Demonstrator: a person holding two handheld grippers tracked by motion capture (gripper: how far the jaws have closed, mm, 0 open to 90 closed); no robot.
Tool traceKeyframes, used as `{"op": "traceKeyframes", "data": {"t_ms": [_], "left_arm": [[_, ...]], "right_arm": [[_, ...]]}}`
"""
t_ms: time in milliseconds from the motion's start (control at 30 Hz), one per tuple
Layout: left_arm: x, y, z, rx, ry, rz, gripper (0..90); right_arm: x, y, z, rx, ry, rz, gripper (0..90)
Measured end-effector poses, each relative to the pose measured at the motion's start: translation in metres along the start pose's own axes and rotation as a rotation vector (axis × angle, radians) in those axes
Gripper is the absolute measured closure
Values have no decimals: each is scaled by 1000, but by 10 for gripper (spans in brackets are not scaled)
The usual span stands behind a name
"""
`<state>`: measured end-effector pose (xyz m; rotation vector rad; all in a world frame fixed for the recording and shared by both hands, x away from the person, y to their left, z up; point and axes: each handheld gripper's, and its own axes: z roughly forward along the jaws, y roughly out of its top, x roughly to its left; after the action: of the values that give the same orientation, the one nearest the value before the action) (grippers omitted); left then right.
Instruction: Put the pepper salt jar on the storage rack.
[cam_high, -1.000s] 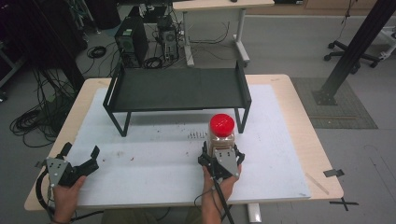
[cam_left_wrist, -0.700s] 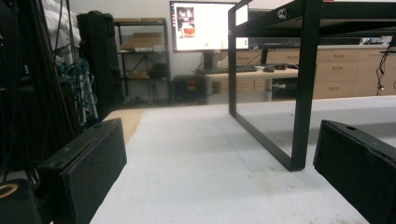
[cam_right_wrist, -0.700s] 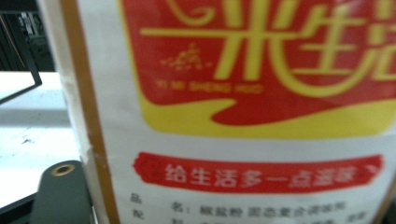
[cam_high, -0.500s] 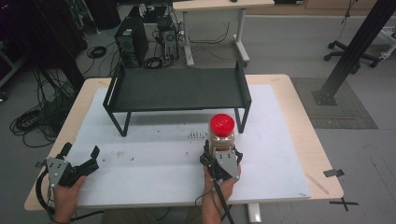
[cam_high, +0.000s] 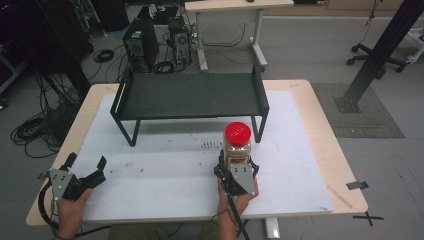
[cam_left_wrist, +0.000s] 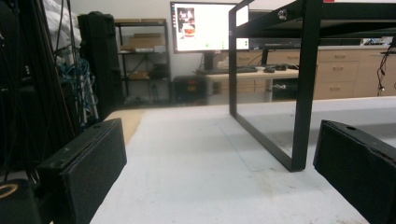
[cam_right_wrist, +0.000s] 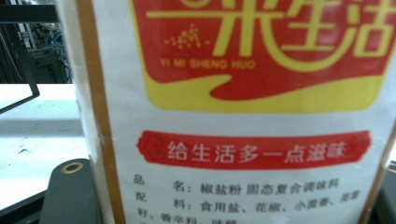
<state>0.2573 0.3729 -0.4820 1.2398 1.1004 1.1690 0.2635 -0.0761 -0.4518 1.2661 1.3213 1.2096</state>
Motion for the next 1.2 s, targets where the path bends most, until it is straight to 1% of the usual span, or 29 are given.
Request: {"op": "traceKeyframes", "data": {"t_ms": [133, 300, 467, 633, 833, 1200], "left_arm": [[0, 0, 0, 0, 0, 0, 29], [0, 0, 0, -1, 0, 1, 30], [0, 0, 0, -1, -1, 3, 29], [0, 0, 0, -1, -2, 2, 30], [0, 0, 0, -1, -2, 2, 30], [0, 0, 0, 0, -2, 3, 29]], "right_arm": [[0, 1, 0, 8, 3, -6, 257], [-2, 5, 0, 39, 16, -8, 260], [-2, 7, -1, 48, 26, -12, 261], [-2, 9, -2, 53, 36, -16, 262], [-3, 18, -4, 54, 49, -17, 263], [-6, 25, -8, 56, 51, -19, 263]]}}
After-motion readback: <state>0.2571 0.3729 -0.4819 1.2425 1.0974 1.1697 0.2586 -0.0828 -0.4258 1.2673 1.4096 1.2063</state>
